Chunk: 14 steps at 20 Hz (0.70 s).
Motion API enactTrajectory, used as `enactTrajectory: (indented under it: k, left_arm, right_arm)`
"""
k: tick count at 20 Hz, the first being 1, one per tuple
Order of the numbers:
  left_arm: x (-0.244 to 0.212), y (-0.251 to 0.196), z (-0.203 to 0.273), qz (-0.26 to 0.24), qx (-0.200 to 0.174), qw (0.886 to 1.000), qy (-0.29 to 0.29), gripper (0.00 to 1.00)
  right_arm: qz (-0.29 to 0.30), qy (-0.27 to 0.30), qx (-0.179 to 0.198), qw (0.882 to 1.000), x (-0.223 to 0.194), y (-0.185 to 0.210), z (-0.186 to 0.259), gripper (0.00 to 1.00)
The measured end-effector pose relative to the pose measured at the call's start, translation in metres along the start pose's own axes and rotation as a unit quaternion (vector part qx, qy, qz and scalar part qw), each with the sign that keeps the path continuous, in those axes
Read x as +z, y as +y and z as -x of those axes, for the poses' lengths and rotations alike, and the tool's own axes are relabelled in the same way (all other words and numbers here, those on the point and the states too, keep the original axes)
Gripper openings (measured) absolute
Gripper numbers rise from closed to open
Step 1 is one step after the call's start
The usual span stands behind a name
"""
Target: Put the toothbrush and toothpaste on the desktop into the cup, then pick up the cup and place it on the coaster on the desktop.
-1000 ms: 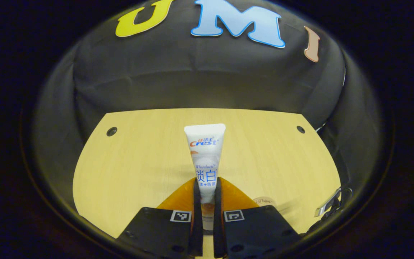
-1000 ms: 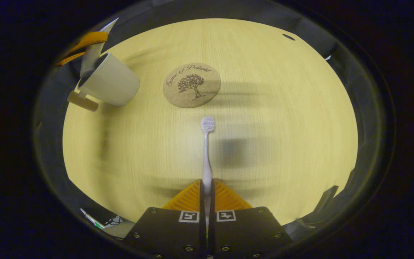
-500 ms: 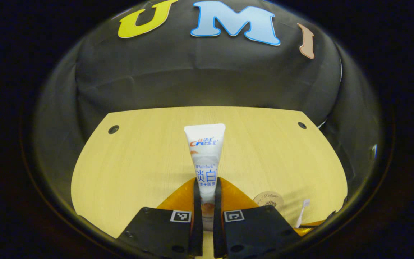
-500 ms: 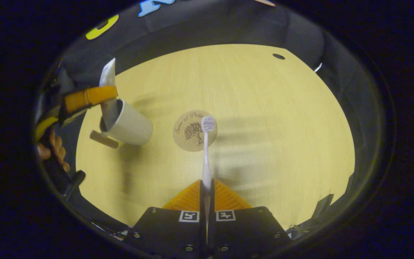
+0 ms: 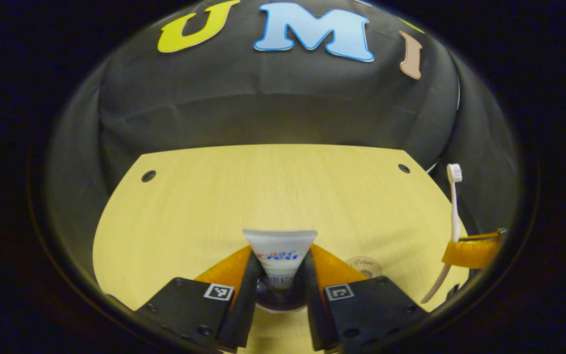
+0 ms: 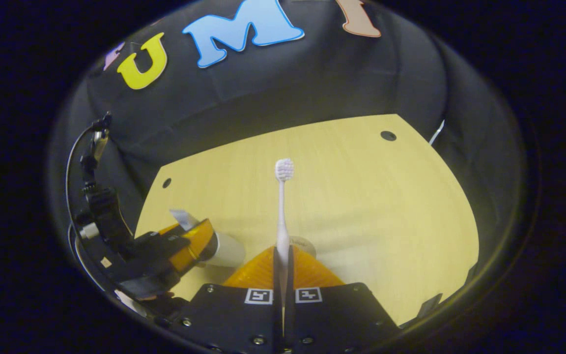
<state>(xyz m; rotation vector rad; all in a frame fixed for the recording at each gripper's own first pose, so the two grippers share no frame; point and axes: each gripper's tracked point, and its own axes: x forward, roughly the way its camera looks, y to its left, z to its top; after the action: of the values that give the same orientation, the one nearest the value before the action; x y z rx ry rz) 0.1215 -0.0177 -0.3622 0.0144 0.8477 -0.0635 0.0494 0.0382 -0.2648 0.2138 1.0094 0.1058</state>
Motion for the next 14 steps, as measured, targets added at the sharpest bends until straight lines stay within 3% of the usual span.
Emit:
enactTrajectory:
  k: [2, 4, 14]
  left_arm:
    - [-0.003, -0.002, 0.007, 0.001, -0.004, 1.000, 0.000, 0.64]
    - [-0.003, -0.005, 0.021, 0.005, -0.009, 1.000, -0.009, 0.66]
    - [-0.012, 0.032, 0.094, 0.039, 0.011, 0.999, -0.034, 0.67]
  right_arm:
    - [-0.001, -0.004, 0.005, 1.000, 0.003, 0.002, -0.001, 0.02]
    - [0.002, -0.001, 0.009, 1.000, 0.003, 0.007, -0.005, 0.02]
    - [0.002, -0.017, 0.064, 0.998, 0.021, 0.060, -0.026, 0.02]
